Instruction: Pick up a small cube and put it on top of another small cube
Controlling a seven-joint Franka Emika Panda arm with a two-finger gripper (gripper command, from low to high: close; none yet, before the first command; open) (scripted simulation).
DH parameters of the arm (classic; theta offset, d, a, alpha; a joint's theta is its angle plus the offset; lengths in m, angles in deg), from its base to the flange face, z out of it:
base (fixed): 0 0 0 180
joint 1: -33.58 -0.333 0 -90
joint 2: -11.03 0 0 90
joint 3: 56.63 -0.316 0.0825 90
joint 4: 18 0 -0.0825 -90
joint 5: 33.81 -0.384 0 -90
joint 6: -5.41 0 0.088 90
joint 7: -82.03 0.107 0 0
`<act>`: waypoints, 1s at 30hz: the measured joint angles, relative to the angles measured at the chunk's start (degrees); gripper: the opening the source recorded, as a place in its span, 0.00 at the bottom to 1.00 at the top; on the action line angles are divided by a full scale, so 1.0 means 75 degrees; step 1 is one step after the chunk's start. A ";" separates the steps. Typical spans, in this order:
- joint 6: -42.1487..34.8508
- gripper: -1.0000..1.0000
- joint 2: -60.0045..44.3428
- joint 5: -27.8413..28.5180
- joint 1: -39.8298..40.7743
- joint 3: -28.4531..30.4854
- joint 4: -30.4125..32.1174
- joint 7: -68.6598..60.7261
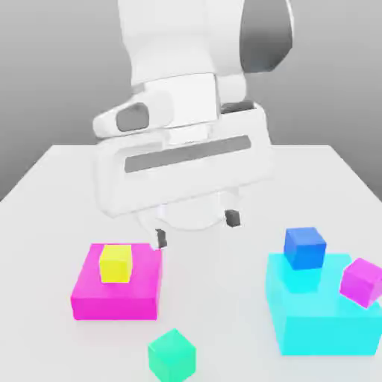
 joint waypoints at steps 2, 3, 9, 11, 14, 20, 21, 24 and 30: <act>0.0226 0.50 -0.0525 -0.0010 0.0006 -0.0002 0.0103 -0.0409; 0.0343 0.50 -0.0780 0.0022 0.0031 -0.0004 0.0156 -0.0588; 0.1144 0.50 -0.2230 0.0569 0.0156 0.0043 0.0419 -0.1272; 0.1546 0.50 -0.2765 0.0363 0.0279 -0.0121 0.0341 -0.1496; 0.2121 0.00 -0.3511 -0.0017 0.0577 -0.0497 0.0201 -0.1802; 0.2178 0.00 -0.3604 -0.0058 0.0627 -0.0554 0.0181 -0.1834; 0.2111 0.00 -0.3511 -0.0009 0.0584 -0.0501 0.0200 -0.1800; 0.1589 0.00 -0.2835 0.0386 0.0348 -0.0186 0.0339 -0.1508; 0.0209 0.00 -0.1565 0.0978 -0.0414 -0.0784 0.0257 -0.1957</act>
